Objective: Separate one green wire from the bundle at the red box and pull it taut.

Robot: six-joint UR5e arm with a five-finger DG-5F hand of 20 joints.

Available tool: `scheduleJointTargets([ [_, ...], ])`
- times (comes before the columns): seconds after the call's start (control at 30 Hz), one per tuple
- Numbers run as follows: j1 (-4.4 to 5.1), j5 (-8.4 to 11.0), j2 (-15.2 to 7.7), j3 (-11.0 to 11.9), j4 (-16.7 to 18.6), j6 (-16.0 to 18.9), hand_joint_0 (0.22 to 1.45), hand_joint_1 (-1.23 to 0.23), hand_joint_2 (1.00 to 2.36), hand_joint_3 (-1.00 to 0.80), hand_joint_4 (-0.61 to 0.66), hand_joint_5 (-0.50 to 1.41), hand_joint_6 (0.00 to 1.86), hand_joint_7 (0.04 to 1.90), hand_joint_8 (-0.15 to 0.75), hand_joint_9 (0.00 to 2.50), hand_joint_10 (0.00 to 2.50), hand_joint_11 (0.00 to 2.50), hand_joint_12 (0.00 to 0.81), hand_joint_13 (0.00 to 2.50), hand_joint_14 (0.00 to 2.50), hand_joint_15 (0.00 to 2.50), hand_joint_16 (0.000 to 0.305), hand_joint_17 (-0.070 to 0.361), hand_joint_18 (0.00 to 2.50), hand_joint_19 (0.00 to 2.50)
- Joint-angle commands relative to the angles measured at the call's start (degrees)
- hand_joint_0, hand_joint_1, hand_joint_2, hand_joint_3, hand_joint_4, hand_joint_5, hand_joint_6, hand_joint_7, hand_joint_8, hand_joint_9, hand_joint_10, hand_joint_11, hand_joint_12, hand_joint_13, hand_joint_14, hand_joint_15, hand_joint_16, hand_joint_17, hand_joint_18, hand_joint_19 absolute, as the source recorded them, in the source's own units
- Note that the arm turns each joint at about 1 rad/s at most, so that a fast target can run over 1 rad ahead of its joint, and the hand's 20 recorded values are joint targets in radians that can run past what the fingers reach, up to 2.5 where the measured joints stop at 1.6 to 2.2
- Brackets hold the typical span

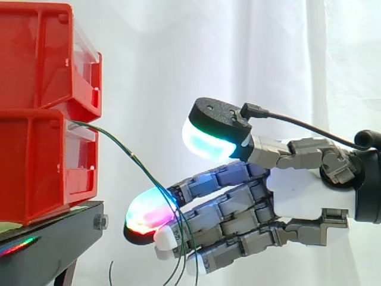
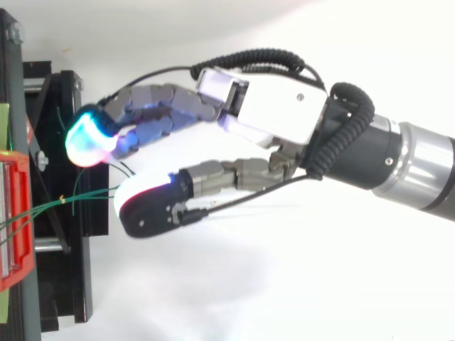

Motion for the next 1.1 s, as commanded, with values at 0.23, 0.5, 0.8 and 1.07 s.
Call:
scheduleJointTargets([
  [0.23, 0.87, -2.75, -0.32, 0.05, 1.12, 0.84, 0.55, -0.53, 1.0, -0.46, 0.33, -0.18, 0.5, 0.77, 0.313, 0.67, 0.01, 0.22, 0.348, 0.63, 0.01, 0.23, 0.047, 0.105, 0.57, 0.24],
  [0.5, 1.49, -2.75, -0.23, 0.05, 1.74, 1.63, 0.55, -0.53, 1.0, -0.47, 0.35, -0.16, 0.5, 0.83, 0.312, 0.71, 0.01, 0.24, 0.346, 0.67, 0.01, 0.24, 0.047, 0.105, 0.59, 0.24],
  [0.8, 1.49, -3.1, -0.23, 0.85, 1.47, 3.56, 0.56, -0.54, 1.0, -0.47, 0.36, -0.15, 0.5, 0.91, 0.313, 0.74, 0.01, 0.26, 0.344, 0.69, 0.01, 0.25, 0.047, 0.105, 0.62, 0.26],
  [1.07, 2.02, -3.45, -0.32, 2.69, -0.46, 3.12, 0.57, -0.56, 1.0, -0.46, 0.36, -0.13, 0.5, 1.0, 0.315, 0.75, 0.01, 0.28, 0.342, 0.7, 0.01, 0.26, 0.047, 0.105, 0.63, 0.27],
])
